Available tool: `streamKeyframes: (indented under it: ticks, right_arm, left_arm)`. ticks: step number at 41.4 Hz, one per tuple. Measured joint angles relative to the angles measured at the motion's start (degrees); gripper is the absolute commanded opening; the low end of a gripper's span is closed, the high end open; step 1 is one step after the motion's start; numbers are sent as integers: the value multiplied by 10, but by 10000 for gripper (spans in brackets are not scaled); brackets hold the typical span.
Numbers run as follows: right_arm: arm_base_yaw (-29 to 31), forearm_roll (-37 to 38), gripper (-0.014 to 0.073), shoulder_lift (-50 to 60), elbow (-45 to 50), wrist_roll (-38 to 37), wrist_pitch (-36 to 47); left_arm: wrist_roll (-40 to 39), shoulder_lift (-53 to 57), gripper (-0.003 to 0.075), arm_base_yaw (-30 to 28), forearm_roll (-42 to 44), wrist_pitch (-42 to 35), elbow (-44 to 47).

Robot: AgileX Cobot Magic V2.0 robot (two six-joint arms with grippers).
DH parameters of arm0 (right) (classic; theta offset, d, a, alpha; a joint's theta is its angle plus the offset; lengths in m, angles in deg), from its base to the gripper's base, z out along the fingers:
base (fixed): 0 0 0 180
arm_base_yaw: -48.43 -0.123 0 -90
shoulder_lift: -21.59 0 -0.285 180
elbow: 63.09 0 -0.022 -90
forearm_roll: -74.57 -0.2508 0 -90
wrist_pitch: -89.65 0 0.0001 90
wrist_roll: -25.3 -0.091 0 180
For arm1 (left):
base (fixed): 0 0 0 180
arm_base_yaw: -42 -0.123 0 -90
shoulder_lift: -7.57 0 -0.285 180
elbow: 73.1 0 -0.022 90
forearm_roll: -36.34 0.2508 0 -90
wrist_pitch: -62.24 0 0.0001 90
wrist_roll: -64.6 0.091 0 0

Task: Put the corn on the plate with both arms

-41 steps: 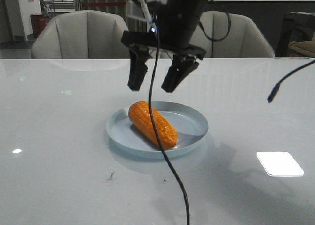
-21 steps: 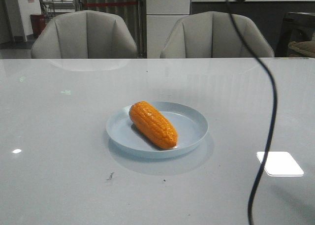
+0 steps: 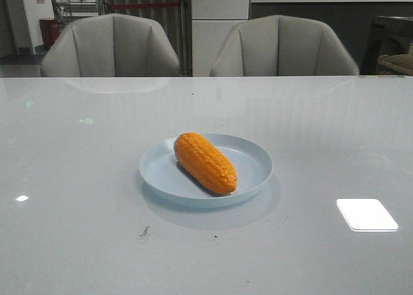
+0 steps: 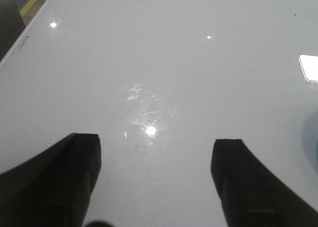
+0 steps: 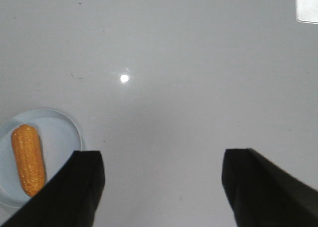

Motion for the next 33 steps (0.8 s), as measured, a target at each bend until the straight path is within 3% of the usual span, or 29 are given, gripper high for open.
streamKeyframes:
  ticks: [9,15,21,33]
  right_arm:
    - [55,7,589,186,287,1,114]
    - [66,9,589,283,410,1,136]
    - [66,8,589,337,475,3,158]
    - [66,-3,589,342,483,4,182]
  left_arm:
    - [0,0,527,0,0,0,0]
    - [0,0,527,0,-2,0,0]
    - [0,0,527,0,-5,0,0]
    - [0,0,527,0,-6,0,0]
